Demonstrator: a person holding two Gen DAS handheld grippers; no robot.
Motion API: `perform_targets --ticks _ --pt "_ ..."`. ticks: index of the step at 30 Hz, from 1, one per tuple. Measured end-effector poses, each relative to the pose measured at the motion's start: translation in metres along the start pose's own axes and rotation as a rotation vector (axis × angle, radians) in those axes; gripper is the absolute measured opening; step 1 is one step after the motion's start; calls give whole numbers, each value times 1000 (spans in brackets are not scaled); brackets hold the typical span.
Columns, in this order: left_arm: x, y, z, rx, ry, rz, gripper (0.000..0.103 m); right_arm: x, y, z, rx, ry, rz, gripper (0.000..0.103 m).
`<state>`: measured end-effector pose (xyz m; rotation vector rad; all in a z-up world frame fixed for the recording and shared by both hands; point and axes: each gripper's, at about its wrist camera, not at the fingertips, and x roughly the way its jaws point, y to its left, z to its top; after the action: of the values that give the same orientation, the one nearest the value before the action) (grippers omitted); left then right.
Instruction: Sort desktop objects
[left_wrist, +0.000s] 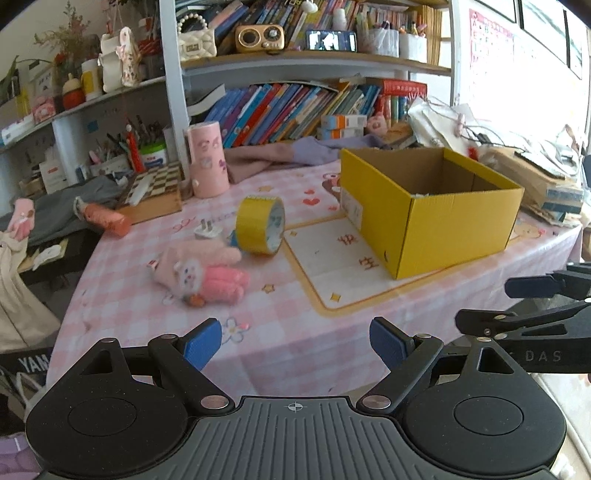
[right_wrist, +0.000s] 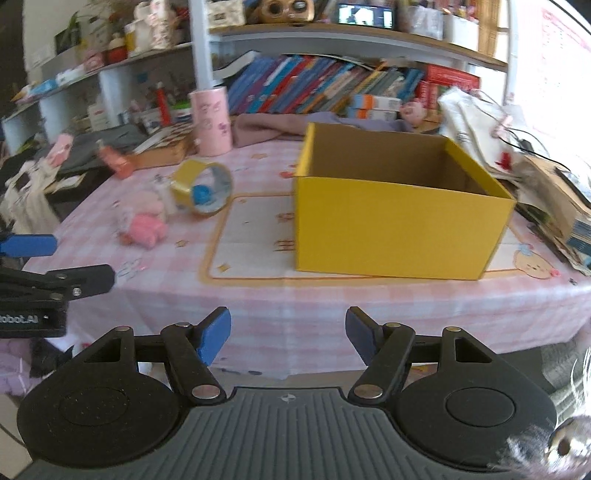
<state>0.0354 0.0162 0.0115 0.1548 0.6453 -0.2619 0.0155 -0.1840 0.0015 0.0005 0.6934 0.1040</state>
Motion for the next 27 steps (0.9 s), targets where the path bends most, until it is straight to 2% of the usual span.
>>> perform_targets --ticks 8,27 --pt "-5 3 -13 34 14 24 90 4 31 -3 -75 29 66 68" --pt "-14 37 -20 -19 6 91 90 15 65 5 -148 23 113 69"
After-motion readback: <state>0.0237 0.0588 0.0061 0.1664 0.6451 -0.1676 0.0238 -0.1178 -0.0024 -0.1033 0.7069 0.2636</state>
